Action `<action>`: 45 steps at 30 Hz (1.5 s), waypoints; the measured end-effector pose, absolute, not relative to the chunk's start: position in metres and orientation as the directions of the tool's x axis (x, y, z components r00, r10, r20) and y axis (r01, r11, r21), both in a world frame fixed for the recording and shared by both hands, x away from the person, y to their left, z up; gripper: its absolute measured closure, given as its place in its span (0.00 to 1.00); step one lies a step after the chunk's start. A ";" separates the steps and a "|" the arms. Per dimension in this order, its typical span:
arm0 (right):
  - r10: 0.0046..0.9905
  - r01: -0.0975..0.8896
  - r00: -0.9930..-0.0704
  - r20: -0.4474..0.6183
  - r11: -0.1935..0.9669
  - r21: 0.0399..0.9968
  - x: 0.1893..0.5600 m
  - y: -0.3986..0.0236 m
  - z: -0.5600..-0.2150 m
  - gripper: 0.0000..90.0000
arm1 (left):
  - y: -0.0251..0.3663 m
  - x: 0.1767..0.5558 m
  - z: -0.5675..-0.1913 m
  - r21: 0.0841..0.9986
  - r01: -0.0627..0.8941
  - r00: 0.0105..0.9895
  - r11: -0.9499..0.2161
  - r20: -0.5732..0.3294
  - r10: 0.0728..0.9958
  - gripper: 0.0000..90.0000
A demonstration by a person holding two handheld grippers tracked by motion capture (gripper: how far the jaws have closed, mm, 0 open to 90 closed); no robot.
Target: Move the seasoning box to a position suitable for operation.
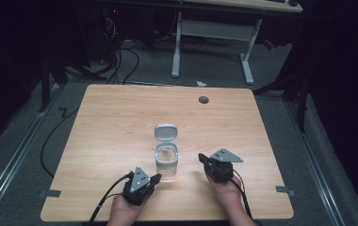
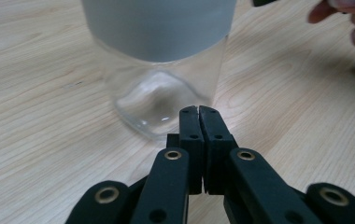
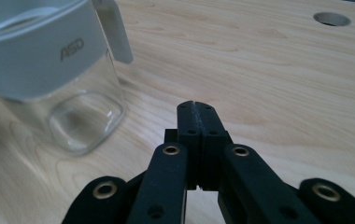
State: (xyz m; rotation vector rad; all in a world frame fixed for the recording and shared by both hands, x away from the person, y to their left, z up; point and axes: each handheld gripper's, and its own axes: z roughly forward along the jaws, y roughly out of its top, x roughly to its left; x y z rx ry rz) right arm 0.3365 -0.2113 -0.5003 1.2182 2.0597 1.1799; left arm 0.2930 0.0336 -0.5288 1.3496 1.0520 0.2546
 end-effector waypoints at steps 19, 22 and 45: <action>0.848 0.412 -0.530 -0.008 0.266 0.871 0.381 -0.169 -0.470 1.00 | 0.025 0.304 -0.532 0.871 0.401 0.545 0.284 -0.477 0.689 1.00; 0.850 0.410 -0.527 -0.001 0.256 0.875 0.386 -0.168 -0.468 1.00 | 0.025 0.304 -0.534 0.871 0.402 0.544 0.284 -0.476 0.690 1.00; 0.831 0.378 -0.556 0.033 0.217 0.900 0.412 -0.144 -0.441 1.00 | 0.025 0.303 -0.533 0.868 0.401 0.543 0.295 -0.484 0.687 0.99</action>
